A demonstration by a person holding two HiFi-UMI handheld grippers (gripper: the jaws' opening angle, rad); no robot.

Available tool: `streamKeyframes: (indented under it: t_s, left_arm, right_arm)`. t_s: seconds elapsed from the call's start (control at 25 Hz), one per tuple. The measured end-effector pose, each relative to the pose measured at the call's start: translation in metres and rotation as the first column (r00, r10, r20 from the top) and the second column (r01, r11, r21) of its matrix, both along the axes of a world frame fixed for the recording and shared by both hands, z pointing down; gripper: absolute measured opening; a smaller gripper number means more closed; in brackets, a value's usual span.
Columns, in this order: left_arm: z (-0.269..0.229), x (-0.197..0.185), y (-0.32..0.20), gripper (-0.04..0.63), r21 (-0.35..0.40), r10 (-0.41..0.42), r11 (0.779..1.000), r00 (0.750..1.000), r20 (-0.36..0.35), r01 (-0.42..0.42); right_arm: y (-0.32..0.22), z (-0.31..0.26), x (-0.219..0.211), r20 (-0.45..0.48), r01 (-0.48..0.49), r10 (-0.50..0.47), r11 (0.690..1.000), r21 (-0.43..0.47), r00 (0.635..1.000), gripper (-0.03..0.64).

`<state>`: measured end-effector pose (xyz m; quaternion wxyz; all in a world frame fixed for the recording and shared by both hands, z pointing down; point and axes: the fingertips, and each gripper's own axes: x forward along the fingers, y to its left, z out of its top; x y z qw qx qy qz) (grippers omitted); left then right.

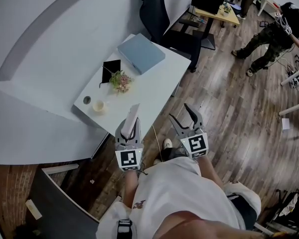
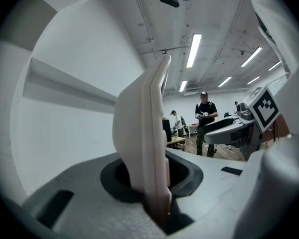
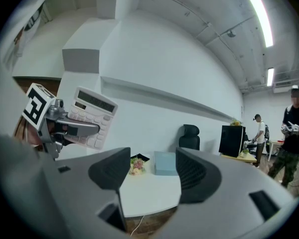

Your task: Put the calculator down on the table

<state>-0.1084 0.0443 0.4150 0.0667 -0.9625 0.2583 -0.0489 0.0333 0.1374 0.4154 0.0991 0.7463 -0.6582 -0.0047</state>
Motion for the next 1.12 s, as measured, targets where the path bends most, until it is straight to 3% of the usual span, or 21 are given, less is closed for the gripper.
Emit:
streamKeyframes:
  t_s: [0.64,1.12]
  left_arm:
    - [-0.008,0.078,-0.019,0.087,0.027,-0.069,0.997,0.997,0.022,0.069]
    - [-0.003,0.105,-0.047,0.087,0.027,-0.106,0.994,0.993,0.052,0.104]
  right_arm:
    - [-0.029,-0.003,0.080,0.027,0.075,-0.075,0.997,0.020,0.997,0.270]
    - [-0.066,0.004,0.109,0.065,0.114,-0.115,0.993,0.027,0.991,0.259]
